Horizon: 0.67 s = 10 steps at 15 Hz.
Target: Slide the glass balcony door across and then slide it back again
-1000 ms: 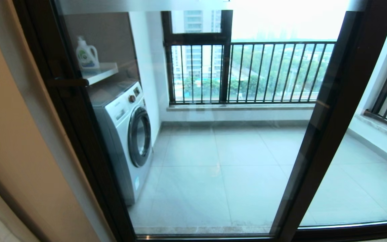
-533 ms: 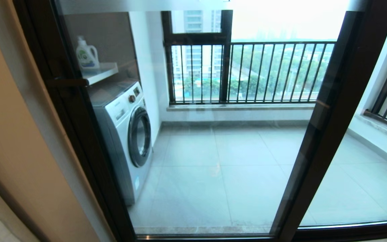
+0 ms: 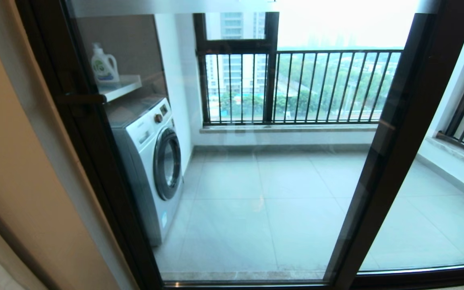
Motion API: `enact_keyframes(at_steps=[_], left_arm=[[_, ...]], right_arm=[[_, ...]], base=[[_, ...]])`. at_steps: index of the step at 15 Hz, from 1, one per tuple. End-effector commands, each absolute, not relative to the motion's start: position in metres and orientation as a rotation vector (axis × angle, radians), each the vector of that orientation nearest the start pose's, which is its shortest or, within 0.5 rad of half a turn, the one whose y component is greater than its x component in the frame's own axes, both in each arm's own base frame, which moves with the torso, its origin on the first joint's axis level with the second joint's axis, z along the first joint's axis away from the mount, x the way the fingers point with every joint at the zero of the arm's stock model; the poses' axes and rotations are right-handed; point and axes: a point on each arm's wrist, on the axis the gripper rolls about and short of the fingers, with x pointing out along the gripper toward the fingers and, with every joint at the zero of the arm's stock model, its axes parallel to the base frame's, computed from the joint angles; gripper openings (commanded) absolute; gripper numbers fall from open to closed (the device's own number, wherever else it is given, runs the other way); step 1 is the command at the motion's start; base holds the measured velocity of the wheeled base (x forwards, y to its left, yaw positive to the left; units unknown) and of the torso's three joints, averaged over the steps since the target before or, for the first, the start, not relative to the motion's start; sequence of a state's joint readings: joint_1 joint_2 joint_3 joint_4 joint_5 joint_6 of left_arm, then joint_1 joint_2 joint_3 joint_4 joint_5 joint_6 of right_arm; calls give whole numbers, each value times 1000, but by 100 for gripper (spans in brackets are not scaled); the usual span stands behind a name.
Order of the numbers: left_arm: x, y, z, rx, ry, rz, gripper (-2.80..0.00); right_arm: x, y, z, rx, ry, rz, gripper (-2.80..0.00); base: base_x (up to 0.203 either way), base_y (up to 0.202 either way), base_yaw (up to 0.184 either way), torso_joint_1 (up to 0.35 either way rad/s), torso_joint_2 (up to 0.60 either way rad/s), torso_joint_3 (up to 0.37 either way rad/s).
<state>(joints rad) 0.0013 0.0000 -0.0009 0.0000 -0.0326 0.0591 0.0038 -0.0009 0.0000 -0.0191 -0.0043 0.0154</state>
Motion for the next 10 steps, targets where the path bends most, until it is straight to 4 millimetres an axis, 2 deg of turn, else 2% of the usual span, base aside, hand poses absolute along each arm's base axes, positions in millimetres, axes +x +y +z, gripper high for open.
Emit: enact_keyframes(at_steps=[1,10], left_arm=[[-23,-1,76,58,0,-30,-280],[-23,-1,76,58,-1,-30,-280]], right_arm=[[-22,0,75,18,-20,-1,-280],[-22,0,76,22,-23,-2,-280]], base=[[0,0,0,0,0,0],[0,0,0,0,0,0]])
